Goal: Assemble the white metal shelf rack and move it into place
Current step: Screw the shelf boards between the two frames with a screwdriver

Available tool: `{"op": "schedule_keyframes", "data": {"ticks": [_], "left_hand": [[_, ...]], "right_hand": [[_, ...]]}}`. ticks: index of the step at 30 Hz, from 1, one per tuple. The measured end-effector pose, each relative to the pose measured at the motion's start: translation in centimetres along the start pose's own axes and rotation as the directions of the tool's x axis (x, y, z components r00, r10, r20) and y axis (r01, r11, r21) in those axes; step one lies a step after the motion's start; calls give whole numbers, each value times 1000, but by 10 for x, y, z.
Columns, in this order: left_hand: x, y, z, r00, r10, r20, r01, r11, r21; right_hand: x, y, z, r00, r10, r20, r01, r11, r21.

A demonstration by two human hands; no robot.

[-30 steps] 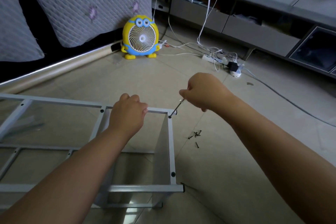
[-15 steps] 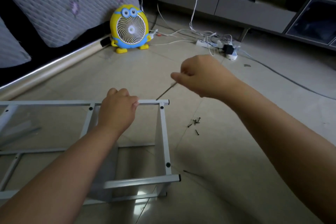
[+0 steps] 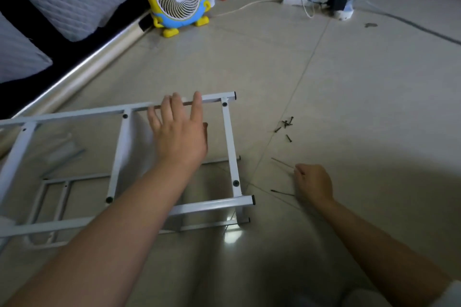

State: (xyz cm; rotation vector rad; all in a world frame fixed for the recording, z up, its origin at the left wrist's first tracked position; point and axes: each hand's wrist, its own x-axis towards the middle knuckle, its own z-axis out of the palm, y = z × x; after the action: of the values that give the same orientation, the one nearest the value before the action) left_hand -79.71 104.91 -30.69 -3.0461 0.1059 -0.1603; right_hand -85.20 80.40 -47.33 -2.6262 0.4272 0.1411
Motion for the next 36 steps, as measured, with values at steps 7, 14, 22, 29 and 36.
{"op": "schedule_keyframes", "data": {"ticks": [7, 14, 22, 29, 36], "left_hand": [[-11, 23, 0, 999, 50, 4, -49, 997, -58], [-2, 2, -16, 984, 170, -62, -179, 961, -212], [-59, -67, -14, 905, 332, -267, -414, 832, -368], [-104, -131, 10, 685, 596, -419, -630, 774, 71], [-90, -125, -9, 979, 192, -66, -191, 981, 14]], "right_hand": [[6, 49, 45, 995, -7, 100, 39, 946, -321], [9, 6, 15, 978, -185, -100, 175, 979, -100], [-50, -120, -91, 363, -807, -466, 914, 404, 12], [-60, -147, -66, 34, -968, -250, 966, 96, -241], [-39, -169, -86, 222, -965, -137, 972, 230, -49]]}}
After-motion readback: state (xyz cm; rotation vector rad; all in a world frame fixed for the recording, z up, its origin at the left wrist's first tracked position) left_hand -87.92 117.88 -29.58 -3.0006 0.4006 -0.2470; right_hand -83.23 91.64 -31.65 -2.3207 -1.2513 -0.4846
